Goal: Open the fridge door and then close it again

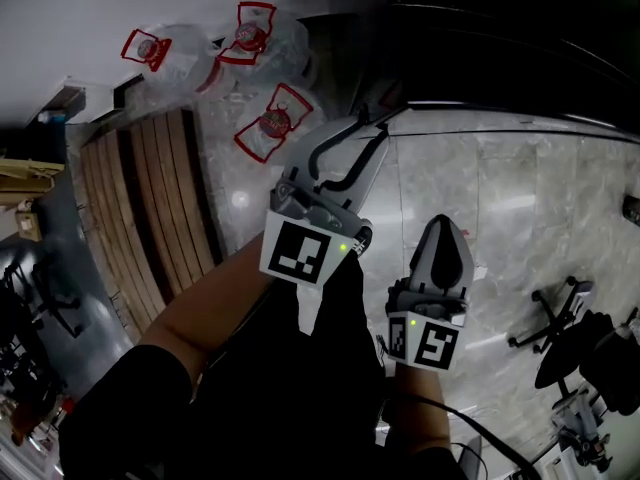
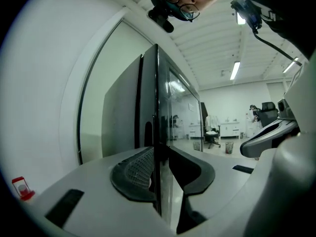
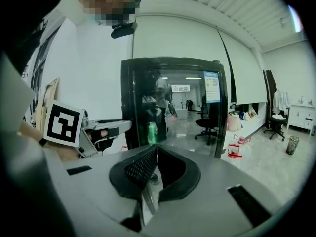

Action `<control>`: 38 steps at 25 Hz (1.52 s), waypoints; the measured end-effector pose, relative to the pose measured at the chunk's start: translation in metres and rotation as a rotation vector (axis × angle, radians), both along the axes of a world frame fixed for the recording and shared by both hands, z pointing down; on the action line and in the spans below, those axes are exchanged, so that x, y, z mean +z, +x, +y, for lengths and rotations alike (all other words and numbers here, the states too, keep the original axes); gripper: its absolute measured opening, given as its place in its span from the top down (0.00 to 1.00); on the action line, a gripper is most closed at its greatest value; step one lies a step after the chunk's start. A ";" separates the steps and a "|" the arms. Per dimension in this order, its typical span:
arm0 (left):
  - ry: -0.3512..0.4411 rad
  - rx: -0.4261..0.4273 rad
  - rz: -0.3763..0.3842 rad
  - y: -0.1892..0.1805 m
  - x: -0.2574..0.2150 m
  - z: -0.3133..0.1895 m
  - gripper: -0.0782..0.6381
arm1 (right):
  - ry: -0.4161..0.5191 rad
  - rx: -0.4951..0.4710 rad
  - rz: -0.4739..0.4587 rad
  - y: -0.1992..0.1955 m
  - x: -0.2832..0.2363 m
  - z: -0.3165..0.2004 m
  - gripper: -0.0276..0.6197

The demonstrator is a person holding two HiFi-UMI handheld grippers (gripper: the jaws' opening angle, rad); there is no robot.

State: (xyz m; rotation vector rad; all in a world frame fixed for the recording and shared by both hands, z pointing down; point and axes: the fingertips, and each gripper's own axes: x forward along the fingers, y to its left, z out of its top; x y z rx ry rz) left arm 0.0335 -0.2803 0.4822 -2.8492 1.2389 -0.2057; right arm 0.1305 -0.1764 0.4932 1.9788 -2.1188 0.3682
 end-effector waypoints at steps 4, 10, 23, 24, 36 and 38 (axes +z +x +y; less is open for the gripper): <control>-0.009 -0.009 -0.003 -0.002 -0.001 0.003 0.77 | 0.001 0.013 0.008 0.007 -0.004 0.010 0.93; -0.070 -0.061 0.038 -0.003 0.001 0.004 0.77 | 0.015 0.043 0.000 0.018 -0.013 0.015 0.93; -0.103 -0.004 0.000 0.036 0.001 0.117 0.81 | 0.041 0.057 0.016 0.041 -0.020 0.042 0.93; -0.110 -0.005 0.001 0.040 0.001 0.124 0.82 | 0.035 0.055 0.013 0.043 -0.017 0.045 0.93; -0.089 -0.027 -0.012 0.062 -0.004 0.151 0.82 | 0.049 0.061 0.018 0.068 -0.018 0.059 0.93; -0.095 -0.032 -0.010 0.060 -0.003 0.148 0.82 | 0.044 0.063 0.018 0.069 -0.018 0.059 0.93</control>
